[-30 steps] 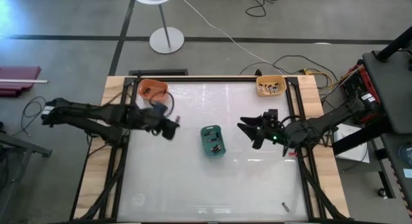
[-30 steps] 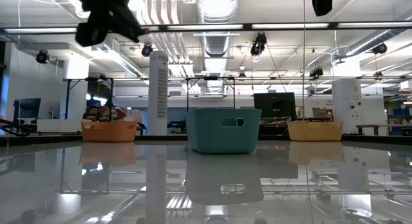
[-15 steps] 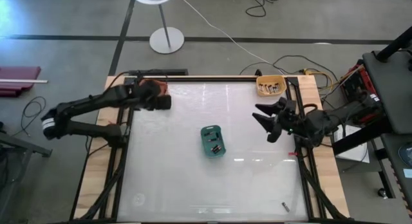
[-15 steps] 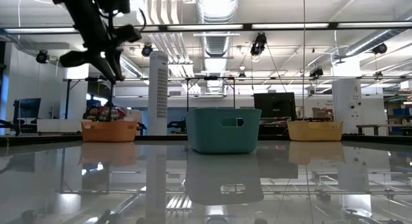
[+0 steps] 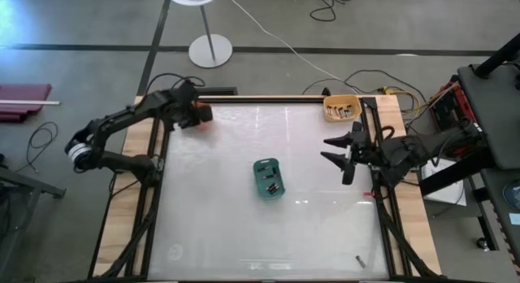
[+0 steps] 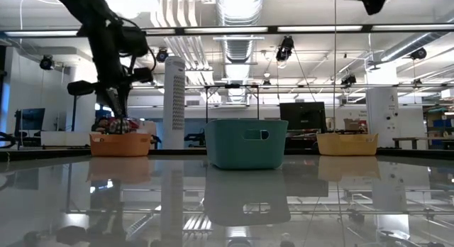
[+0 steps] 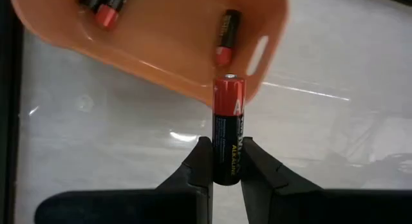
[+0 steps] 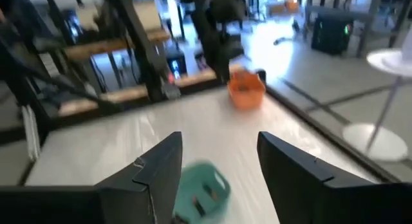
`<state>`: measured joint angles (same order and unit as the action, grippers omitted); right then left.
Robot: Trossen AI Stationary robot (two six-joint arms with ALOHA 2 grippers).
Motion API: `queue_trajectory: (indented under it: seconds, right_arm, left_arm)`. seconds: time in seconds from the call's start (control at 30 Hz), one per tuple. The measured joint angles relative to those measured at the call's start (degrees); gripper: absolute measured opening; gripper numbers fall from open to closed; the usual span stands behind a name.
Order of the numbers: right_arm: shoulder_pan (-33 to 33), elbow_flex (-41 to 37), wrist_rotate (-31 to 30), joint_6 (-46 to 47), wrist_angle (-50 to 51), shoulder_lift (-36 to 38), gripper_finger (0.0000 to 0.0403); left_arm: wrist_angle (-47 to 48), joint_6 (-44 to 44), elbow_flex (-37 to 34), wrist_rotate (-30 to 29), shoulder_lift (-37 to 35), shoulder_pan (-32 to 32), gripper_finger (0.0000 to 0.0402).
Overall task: Sort batteries
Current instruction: Put the red battery into the orange bin
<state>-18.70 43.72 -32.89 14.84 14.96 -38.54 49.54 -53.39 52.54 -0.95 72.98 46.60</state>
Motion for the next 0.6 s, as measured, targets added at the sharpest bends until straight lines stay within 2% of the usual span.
queue_trajectory:
  seconds: [0.2, 0.37, 0.6]
  right_arm:
    - [0.0, -0.02, -0.05, 7.17, 10.81, 0.82, 0.0184]
    - [0.0, -0.04, -0.62, 7.96, 9.9, 0.71, 0.0183]
    - [0.0, 1.76, -1.18, 13.43, 11.41, 0.6, 0.018]
  left_arm:
    - [1.04, 3.12, 4.52, -1.24, 5.3, 3.57, 0.0027]
    - [2.43, 7.77, 9.37, -1.71, 14.24, 8.14, 0.0027]
    - [11.25, 19.47, 19.31, -5.34, 25.35, 10.95, 0.0027]
